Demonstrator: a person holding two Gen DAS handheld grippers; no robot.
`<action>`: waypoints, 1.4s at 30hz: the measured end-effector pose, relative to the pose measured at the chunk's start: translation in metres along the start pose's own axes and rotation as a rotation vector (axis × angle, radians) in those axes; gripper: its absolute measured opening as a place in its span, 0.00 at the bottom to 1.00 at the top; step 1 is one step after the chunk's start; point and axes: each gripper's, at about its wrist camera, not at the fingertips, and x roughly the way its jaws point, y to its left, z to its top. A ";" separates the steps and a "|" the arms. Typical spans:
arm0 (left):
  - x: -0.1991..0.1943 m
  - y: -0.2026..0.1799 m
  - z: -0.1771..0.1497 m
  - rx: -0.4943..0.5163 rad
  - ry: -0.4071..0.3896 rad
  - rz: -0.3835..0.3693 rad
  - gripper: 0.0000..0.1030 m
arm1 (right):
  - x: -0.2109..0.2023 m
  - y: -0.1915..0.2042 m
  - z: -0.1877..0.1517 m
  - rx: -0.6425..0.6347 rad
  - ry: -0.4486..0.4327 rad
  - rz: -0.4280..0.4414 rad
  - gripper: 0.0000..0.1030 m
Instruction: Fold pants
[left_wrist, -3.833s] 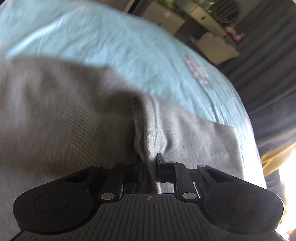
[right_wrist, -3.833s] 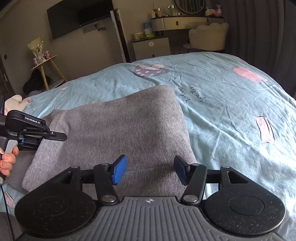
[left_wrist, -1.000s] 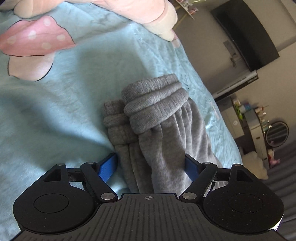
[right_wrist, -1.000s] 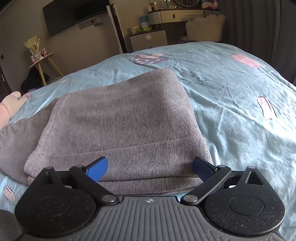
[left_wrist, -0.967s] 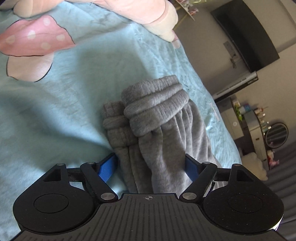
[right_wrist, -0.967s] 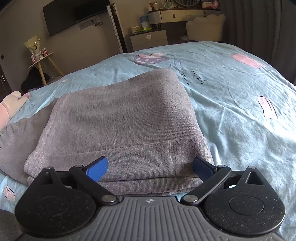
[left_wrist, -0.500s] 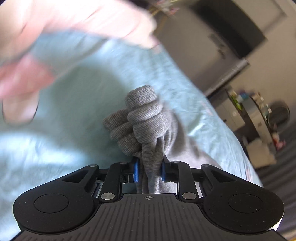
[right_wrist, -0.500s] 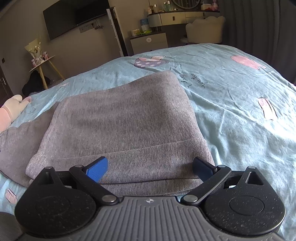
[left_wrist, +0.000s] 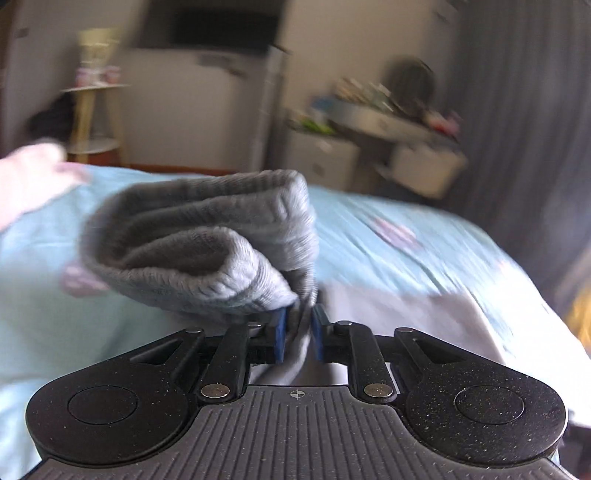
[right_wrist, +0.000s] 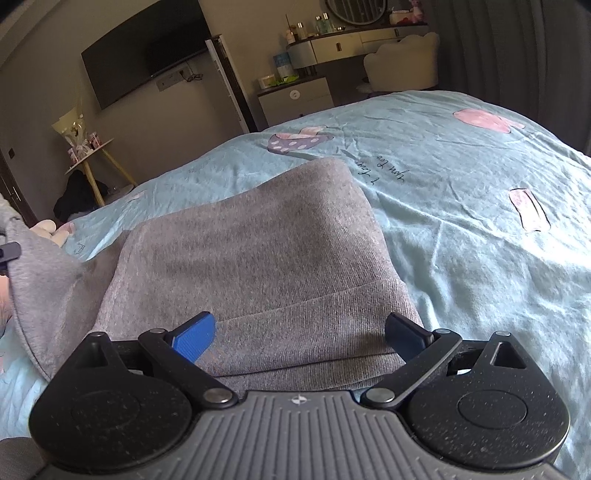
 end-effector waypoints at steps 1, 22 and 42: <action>0.004 -0.013 -0.004 0.025 0.020 -0.030 0.19 | -0.001 0.000 0.000 0.002 0.000 0.002 0.96; -0.058 0.135 -0.083 -0.493 0.112 0.180 0.80 | 0.031 0.162 -0.007 -0.665 0.000 0.264 0.96; -0.057 0.162 -0.096 -0.523 0.114 0.253 0.81 | 0.096 0.229 0.008 -0.772 -0.109 0.283 0.76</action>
